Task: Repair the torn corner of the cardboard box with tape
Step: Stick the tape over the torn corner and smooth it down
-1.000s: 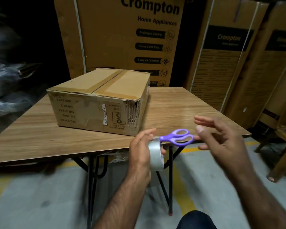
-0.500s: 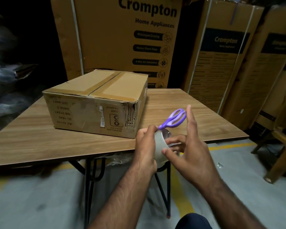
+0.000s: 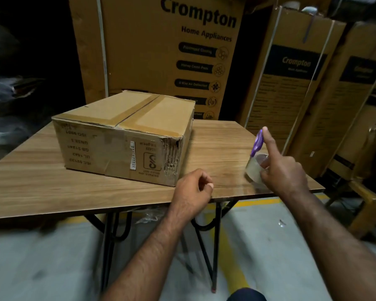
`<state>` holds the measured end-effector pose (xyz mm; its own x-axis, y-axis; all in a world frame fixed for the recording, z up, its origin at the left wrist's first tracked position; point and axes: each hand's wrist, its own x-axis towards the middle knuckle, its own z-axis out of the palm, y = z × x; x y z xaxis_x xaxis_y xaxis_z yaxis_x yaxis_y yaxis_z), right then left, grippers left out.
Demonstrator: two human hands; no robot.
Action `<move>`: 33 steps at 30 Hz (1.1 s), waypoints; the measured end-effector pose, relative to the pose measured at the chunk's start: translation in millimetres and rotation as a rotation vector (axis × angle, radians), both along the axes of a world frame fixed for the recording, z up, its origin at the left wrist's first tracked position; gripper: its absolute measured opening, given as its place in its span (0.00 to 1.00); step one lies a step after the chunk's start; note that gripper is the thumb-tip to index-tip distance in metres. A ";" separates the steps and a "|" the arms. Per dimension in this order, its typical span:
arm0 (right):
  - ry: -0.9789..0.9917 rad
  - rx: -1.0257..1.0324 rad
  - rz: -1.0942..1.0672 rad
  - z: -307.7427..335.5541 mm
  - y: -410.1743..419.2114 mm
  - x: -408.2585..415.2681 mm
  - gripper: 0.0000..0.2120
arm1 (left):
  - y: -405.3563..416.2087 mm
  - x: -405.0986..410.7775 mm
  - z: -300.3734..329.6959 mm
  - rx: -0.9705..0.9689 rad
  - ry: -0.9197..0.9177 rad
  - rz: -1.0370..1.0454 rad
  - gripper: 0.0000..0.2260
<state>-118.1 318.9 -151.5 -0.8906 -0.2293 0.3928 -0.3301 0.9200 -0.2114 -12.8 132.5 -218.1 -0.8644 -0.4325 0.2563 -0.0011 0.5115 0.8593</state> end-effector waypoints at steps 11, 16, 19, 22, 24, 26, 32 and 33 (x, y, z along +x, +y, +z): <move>0.097 -0.364 0.020 -29.1 -4.3 -3.5 0.34 | -14.6 4.6 -3.3 -0.096 0.032 -0.022 0.01; -0.485 -1.065 -0.066 -94.9 -8.1 55.3 0.10 | -15.8 4.1 -7.5 -0.067 0.083 -0.013 0.02; -0.684 -1.069 -0.064 -110.8 -22.8 70.5 0.18 | -16.6 6.3 -7.2 -0.077 0.080 -0.030 0.02; -0.803 -1.075 -0.017 -99.5 -34.9 68.4 0.18 | -17.5 10.3 -7.8 -0.052 0.063 -0.034 0.03; -0.794 -1.061 0.032 -93.6 -37.5 68.0 0.15 | -16.1 15.2 -8.5 0.027 0.068 -0.038 0.04; -0.763 -1.039 0.058 -88.0 -35.3 69.1 0.14 | -11.7 23.3 -10.2 0.248 0.089 -0.072 0.04; -0.817 -1.039 0.088 -64.1 -36.6 62.0 0.13 | 21.7 50.2 -16.8 0.945 -0.029 -0.159 0.06; -0.817 -1.027 0.097 -61.4 -37.6 60.2 0.13 | 24.8 49.2 -19.6 0.977 -0.074 -0.145 0.08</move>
